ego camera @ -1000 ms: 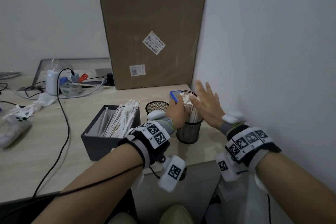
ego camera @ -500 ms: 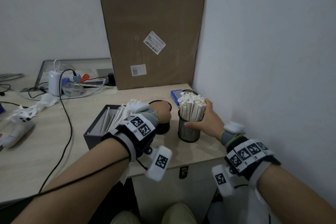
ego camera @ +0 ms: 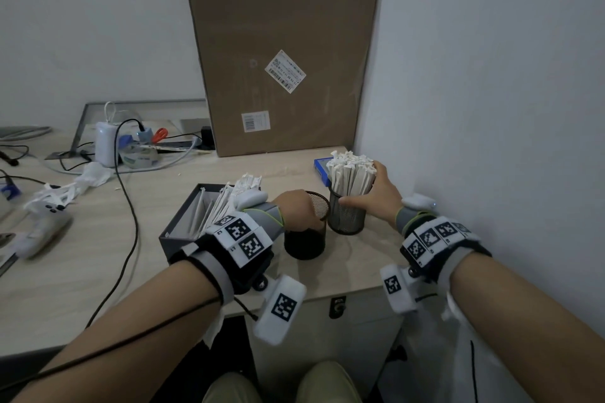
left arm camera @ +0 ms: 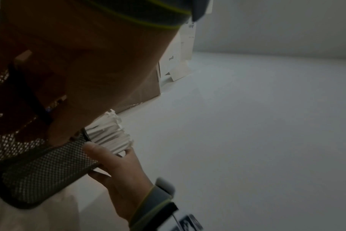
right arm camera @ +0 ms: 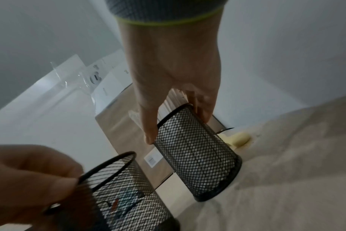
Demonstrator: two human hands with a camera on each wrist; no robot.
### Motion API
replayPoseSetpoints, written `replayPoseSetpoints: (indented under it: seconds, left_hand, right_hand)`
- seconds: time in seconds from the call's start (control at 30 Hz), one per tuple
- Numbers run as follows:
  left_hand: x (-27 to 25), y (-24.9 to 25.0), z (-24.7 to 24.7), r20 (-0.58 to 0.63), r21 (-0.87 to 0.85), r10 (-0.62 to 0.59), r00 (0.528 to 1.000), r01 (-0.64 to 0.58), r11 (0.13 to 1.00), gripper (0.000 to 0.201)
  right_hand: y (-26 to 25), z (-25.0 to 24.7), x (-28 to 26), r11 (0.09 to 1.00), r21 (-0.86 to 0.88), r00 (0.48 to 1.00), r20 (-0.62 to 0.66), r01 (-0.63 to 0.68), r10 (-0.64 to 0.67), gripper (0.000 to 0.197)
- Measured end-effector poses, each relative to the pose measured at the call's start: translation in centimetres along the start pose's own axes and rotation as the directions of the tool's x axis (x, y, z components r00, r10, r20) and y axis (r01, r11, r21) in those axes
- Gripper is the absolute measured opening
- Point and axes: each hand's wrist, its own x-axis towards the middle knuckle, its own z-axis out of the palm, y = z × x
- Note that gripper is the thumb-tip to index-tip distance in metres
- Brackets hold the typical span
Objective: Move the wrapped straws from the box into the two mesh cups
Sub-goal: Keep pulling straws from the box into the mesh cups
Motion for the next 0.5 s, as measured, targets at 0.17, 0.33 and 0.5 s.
replayPoseSetpoints:
  seconds: [0.17, 0.33, 0.5]
  left_hand:
    - [-1.5, -0.3, 0.0, -0.037, -0.052, 0.083, 0.996, -0.085, 0.995, 0.028]
    - [-3.3, -2.0, -1.9, -0.231, -0.189, 0.081, 0.970, -0.127, 0.974, 0.027]
    - [-6.2, -6.3, -5.5, -0.384, -0.343, -0.004, 0.923, -0.138, 0.929, 0.024]
  right_hand:
    - [-0.5, 1.1, 1.7, 0.999, 0.026, 0.998, 0.052, -0.019, 0.018, 0.118]
    - [-1.5, 0.4, 0.5, 0.999, 0.025, 0.995, -0.087, -0.036, 0.038, 0.119]
    - [-6.8, 0.5, -4.0, 0.978, 0.013, 0.938, -0.285, 0.208, -0.196, 0.045]
